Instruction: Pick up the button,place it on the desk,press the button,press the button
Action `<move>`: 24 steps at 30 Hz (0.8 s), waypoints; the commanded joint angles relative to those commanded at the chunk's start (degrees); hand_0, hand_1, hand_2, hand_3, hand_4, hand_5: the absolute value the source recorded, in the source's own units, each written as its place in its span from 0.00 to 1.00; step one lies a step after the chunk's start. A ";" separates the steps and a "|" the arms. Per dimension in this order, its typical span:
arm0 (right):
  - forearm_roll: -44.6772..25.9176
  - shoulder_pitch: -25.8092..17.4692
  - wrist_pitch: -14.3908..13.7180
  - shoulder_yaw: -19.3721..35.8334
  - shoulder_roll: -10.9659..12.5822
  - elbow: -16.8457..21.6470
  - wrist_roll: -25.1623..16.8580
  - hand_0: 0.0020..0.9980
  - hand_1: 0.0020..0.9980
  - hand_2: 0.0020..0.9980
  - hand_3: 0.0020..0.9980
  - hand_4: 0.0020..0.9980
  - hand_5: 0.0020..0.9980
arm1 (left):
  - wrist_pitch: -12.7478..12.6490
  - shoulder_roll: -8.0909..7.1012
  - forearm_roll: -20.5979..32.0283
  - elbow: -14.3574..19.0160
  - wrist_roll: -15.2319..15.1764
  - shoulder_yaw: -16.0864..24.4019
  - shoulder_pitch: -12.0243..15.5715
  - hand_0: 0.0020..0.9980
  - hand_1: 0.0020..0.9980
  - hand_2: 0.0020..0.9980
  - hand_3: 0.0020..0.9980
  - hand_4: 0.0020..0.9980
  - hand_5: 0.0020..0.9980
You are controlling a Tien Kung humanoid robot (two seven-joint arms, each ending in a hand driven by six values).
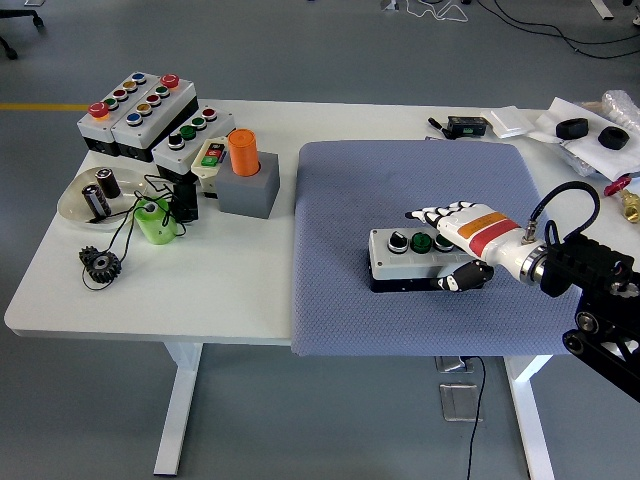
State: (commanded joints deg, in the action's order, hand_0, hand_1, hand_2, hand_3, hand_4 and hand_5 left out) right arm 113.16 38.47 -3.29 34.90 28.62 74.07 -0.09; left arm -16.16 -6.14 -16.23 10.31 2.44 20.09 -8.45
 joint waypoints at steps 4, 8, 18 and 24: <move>-1.41 -1.44 0.21 3.07 1.94 4.09 0.51 0.91 0.82 0.97 1.00 0.89 0.21 | 0.02 -0.01 -0.09 0.00 -0.01 0.03 0.01 0.65 0.70 0.69 0.50 0.32 1.00; -3.05 -3.23 -1.29 5.75 4.16 8.15 1.28 0.91 0.82 0.97 1.00 0.89 0.21 | 0.05 -0.06 0.10 0.00 -0.09 -0.15 -0.01 0.65 0.70 0.69 0.50 0.32 1.00; -11.93 -6.75 -8.62 9.37 7.44 11.78 0.29 0.15 0.00 0.14 0.69 0.75 0.59 | 0.04 -0.09 -0.33 0.00 0.00 0.28 0.02 0.65 0.70 0.69 0.49 0.32 1.00; -13.01 -8.23 -6.57 9.14 8.66 12.61 1.43 0.03 0.00 0.05 0.67 0.70 0.64 | 0.01 -0.06 -0.44 0.00 0.04 0.37 0.06 0.65 0.70 0.69 0.49 0.32 1.00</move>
State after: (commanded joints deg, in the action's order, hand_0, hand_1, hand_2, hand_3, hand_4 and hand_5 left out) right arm 100.15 30.24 -9.86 44.04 37.28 86.68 1.33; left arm -16.15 -6.21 -16.67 10.31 2.48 20.46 -8.39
